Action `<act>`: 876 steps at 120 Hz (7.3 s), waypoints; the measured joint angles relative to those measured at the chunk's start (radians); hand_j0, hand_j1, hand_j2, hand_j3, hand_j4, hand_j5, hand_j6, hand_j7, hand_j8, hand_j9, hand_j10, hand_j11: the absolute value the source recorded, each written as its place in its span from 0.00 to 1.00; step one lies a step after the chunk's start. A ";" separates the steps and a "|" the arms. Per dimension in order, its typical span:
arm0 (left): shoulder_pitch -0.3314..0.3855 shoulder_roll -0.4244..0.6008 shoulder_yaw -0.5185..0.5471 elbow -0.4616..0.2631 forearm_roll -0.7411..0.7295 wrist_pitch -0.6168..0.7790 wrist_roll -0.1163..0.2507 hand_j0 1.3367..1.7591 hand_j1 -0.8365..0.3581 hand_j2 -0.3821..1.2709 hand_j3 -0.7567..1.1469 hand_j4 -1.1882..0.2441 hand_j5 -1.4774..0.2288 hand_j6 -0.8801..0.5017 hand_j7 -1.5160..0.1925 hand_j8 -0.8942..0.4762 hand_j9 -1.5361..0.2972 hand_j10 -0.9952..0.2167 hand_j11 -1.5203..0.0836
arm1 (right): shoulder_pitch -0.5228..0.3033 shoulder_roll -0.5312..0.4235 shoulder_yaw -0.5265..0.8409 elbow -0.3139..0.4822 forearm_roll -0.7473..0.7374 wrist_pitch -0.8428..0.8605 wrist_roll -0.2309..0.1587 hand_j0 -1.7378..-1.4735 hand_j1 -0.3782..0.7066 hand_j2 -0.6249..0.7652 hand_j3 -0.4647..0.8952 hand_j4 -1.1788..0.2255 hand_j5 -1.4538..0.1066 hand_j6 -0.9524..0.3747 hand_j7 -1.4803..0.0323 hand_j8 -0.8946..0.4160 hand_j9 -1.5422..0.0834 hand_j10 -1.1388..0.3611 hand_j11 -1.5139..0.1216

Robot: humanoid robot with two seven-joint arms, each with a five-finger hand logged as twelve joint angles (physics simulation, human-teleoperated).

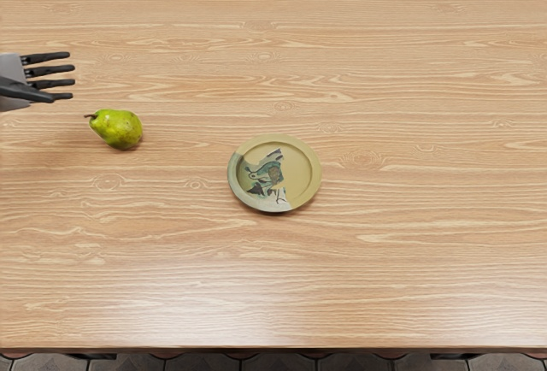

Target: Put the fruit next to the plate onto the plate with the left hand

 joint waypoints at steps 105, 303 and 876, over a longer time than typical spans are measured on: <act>-0.305 -0.308 0.001 -0.004 0.622 0.000 0.230 0.76 0.99 0.23 0.40 0.82 0.86 0.63 0.88 0.65 0.83 0.81 0.94 | 0.000 0.000 -0.001 0.003 0.000 0.000 0.000 0.30 0.05 0.45 0.34 0.82 0.91 0.70 0.96 0.67 0.93 0.74 0.91; -0.284 -0.467 0.363 -0.077 1.032 0.410 0.232 0.76 0.91 0.24 0.40 0.77 0.80 0.57 0.82 0.59 0.78 0.75 0.88 | 0.000 0.000 -0.001 0.003 0.000 0.000 0.000 0.30 0.05 0.45 0.34 0.82 0.91 0.70 0.96 0.67 0.93 0.74 0.91; -0.014 0.053 -0.139 -0.064 0.077 0.000 0.232 0.76 0.98 0.23 0.40 0.83 0.86 0.63 0.88 0.65 0.83 0.82 0.94 | 0.000 0.000 0.001 0.002 0.000 0.000 0.000 0.30 0.05 0.45 0.34 0.82 0.91 0.70 0.96 0.67 0.93 0.74 0.91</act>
